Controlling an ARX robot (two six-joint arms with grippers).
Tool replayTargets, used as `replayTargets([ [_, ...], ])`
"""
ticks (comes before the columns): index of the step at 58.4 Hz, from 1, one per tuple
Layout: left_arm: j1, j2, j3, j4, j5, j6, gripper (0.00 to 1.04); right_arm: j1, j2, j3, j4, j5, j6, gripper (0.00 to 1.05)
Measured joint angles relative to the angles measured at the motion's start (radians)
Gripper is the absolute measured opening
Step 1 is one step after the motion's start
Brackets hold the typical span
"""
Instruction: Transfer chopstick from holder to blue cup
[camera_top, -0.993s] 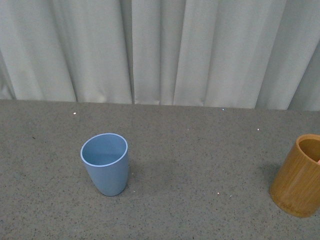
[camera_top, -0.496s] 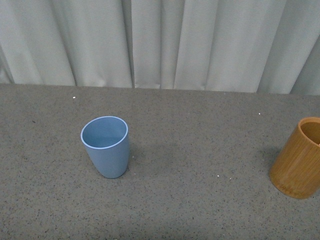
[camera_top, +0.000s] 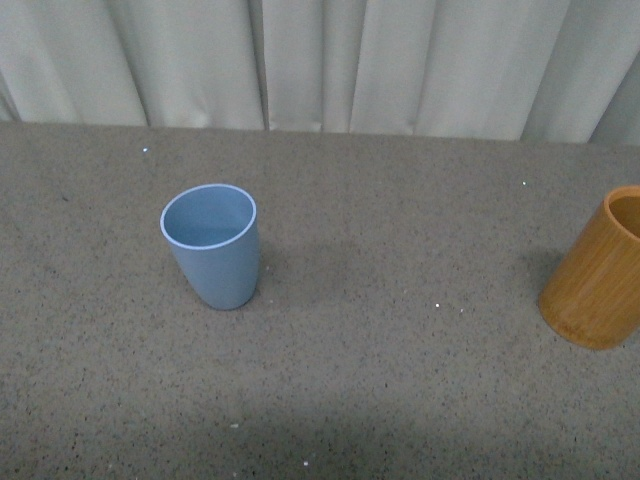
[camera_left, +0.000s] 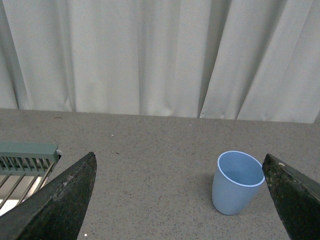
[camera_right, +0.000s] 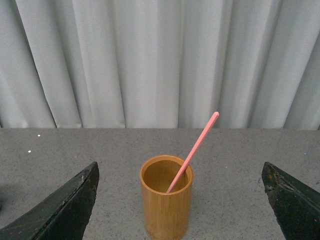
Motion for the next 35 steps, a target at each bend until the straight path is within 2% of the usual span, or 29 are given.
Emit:
replayTargets([
  [35,0.000,0.000,0.000,0.000,0.000,0.000,0.98,0.000,0.000,0.000,0.000,0.000,0.000,0.95],
])
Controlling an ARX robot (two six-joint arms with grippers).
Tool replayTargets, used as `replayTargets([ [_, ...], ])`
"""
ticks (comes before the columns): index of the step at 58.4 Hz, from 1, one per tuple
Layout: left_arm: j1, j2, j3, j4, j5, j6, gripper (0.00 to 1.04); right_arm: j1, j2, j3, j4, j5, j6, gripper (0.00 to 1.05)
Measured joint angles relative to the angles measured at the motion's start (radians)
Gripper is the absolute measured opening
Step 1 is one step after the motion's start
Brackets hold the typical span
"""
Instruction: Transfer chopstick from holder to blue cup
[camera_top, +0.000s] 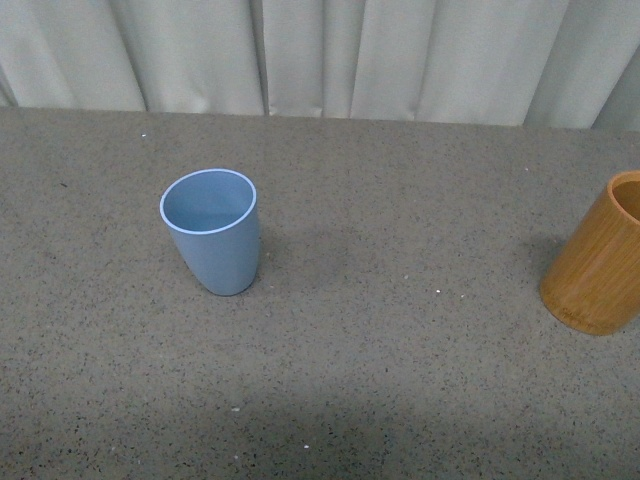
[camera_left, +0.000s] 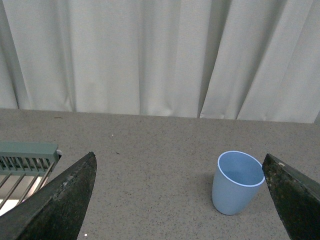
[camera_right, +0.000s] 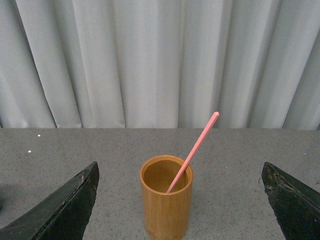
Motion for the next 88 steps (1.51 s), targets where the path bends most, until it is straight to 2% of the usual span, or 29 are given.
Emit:
replayTargets([
  [88,0.000,0.000,0.000,0.000,0.000,0.000,0.98,0.000,0.000,0.000,0.000,0.000,0.000,0.95],
])
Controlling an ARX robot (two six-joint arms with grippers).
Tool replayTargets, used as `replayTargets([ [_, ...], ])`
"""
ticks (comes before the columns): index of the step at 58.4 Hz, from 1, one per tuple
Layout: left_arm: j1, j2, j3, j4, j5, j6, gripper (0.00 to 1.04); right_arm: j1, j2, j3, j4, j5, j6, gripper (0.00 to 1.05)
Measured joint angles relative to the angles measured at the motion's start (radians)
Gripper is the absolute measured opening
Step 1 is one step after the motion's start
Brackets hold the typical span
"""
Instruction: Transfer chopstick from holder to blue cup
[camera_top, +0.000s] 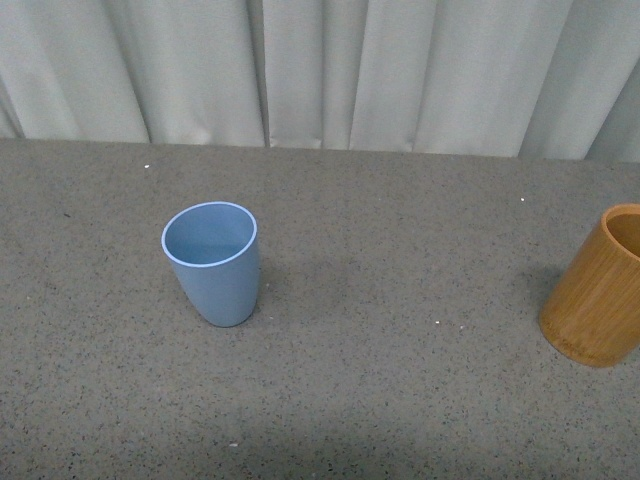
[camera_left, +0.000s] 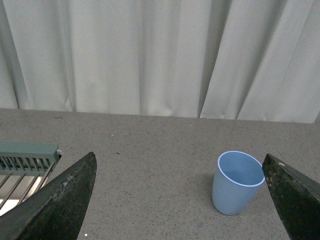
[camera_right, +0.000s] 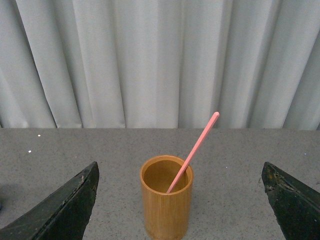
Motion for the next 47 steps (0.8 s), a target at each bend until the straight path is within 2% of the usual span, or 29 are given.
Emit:
replayTargets([
  [47,0.000,0.000,0.000,0.000,0.000,0.000,0.98,0.000,0.000,0.000,0.000,0.000,0.000,0.95],
])
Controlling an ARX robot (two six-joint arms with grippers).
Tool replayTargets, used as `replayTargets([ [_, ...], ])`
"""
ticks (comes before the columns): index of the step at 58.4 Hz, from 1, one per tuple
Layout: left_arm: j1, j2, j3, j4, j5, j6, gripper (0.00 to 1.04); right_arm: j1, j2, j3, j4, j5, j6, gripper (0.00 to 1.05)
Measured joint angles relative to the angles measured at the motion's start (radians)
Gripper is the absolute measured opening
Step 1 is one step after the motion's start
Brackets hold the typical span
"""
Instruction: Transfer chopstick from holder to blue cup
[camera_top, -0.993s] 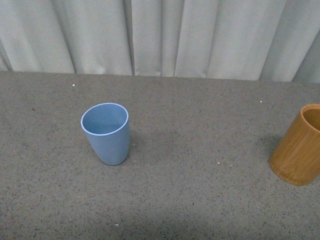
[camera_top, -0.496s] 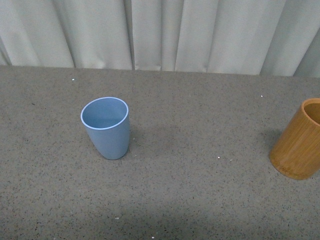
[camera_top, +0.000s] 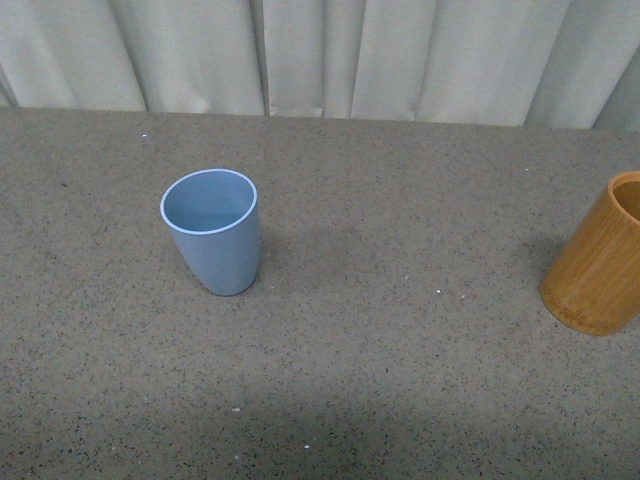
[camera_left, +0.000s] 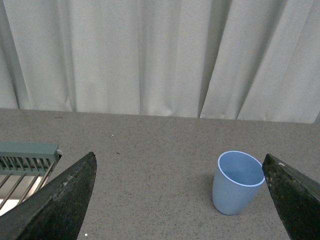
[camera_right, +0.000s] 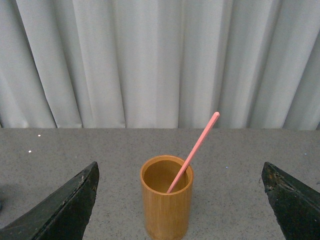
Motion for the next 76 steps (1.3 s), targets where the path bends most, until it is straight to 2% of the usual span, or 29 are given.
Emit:
replayTargets([
  [14,-0.003,0.004,0.002,-0.004,-0.015,-0.005,0.98,0.000,0.000,0.000,0.000,0.000,0.000,0.95],
  [20,-0.098,0.137,0.056,-0.178,-0.301,-0.279,0.98,0.000,0.000,0.000,0.000,0.000,0.000,0.95],
  [25,-0.106,0.271,0.055,-0.145,-0.364,-0.597,0.98,0.000,0.000,0.000,0.000,0.000,0.000,0.95],
  [31,-0.124,0.454,0.060,0.014,-0.398,-0.784,0.98,0.000,0.000,0.000,0.000,0.000,0.000,0.95],
  [45,-0.180,0.895,0.189,0.241,-0.480,-0.810,0.98,0.000,0.000,0.000,0.000,0.000,0.000,0.95],
  [54,-0.188,1.151,0.292,0.370,-0.467,-0.809,0.98,0.000,0.000,0.000,0.000,0.000,0.000,0.95],
  [76,-0.211,1.547,0.518,0.399,-0.419,-0.774,0.98,0.000,0.000,0.000,0.000,0.000,0.000,0.95],
])
